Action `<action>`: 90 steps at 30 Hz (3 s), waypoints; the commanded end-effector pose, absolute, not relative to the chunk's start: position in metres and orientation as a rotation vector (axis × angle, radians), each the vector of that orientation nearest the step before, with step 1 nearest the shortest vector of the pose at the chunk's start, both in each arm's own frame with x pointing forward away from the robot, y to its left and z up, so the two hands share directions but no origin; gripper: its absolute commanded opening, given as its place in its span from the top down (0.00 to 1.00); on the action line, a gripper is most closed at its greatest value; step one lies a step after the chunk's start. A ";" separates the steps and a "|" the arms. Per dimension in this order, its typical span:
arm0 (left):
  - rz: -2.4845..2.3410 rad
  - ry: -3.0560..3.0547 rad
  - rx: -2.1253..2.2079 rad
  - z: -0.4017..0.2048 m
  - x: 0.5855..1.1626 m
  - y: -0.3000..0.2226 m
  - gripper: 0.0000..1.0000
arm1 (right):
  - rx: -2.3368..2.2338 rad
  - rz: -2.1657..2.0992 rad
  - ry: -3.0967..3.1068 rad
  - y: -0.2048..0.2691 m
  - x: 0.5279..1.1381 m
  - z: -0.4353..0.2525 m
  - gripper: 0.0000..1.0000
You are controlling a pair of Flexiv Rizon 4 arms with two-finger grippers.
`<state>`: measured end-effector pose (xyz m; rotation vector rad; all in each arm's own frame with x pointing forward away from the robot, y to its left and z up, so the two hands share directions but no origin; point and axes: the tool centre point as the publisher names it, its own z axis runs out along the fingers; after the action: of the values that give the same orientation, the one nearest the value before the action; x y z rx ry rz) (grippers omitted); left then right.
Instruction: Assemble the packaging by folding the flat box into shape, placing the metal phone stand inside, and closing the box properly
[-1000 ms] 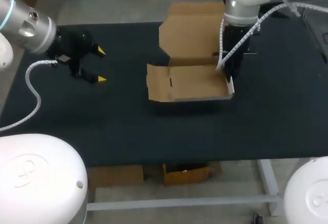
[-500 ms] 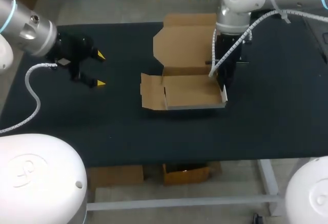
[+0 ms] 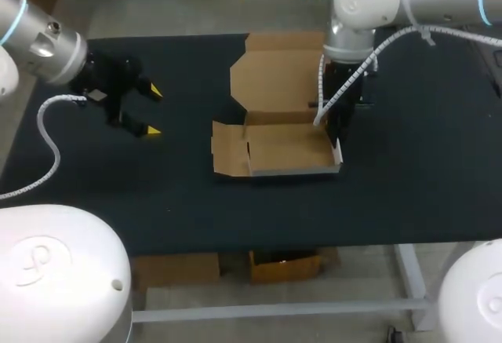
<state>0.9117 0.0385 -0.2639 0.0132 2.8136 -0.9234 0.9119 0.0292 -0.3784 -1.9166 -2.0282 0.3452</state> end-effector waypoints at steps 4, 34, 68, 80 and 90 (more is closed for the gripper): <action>-0.945 2.814 0.043 -0.269 0.909 0.036 0.00 | -1.923 0.338 -2.018 0.030 0.912 -0.384 1.00; -0.944 2.816 0.047 -0.270 0.908 0.035 0.00 | -1.845 0.476 -1.979 0.041 0.911 -0.395 1.00; -0.944 2.816 0.047 -0.270 0.908 0.035 0.00 | -2.073 0.320 -1.988 0.039 0.906 -0.406 0.88; -0.944 2.816 0.047 -0.270 0.908 0.035 0.00 | -2.177 0.205 -2.041 0.044 0.915 -0.407 0.91; -0.944 2.816 0.047 -0.270 0.908 0.035 0.00 | -2.203 0.142 -2.092 0.045 0.920 -0.410 0.93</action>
<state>0.9083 0.0350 -0.2701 0.0461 2.8127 -0.9470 0.9241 0.0465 -0.4072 -2.1778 -2.0720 0.1892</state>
